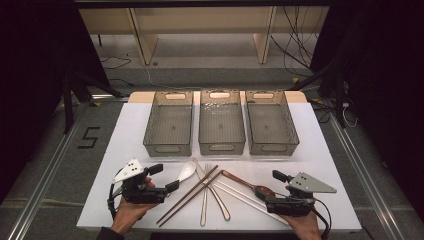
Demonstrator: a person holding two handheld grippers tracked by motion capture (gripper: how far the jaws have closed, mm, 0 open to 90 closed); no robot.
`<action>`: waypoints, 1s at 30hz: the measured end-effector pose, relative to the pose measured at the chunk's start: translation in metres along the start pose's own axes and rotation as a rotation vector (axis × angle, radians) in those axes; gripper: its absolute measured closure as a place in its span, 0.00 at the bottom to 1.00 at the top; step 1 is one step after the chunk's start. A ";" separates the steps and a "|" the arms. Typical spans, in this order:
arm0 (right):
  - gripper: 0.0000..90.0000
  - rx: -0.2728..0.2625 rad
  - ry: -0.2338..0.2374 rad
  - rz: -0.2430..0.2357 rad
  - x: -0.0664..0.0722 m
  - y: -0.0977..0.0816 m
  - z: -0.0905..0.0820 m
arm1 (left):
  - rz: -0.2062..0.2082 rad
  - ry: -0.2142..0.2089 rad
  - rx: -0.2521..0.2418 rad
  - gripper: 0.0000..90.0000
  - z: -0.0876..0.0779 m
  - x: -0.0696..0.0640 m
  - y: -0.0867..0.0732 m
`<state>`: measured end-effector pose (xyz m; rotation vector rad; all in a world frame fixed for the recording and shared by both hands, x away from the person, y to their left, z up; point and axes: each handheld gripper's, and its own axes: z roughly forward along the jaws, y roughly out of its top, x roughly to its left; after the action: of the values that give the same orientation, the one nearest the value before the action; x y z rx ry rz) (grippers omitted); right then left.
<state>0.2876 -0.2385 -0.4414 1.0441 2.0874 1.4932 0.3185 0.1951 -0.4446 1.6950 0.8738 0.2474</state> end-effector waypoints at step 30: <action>0.18 0.018 -0.006 -0.006 0.001 0.000 0.001 | 0.028 0.070 0.212 0.14 0.017 -0.005 0.018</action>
<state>0.2878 -0.2371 -0.4411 1.0466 2.1012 1.4696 0.3327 0.1779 -0.4330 1.9050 0.9562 0.2414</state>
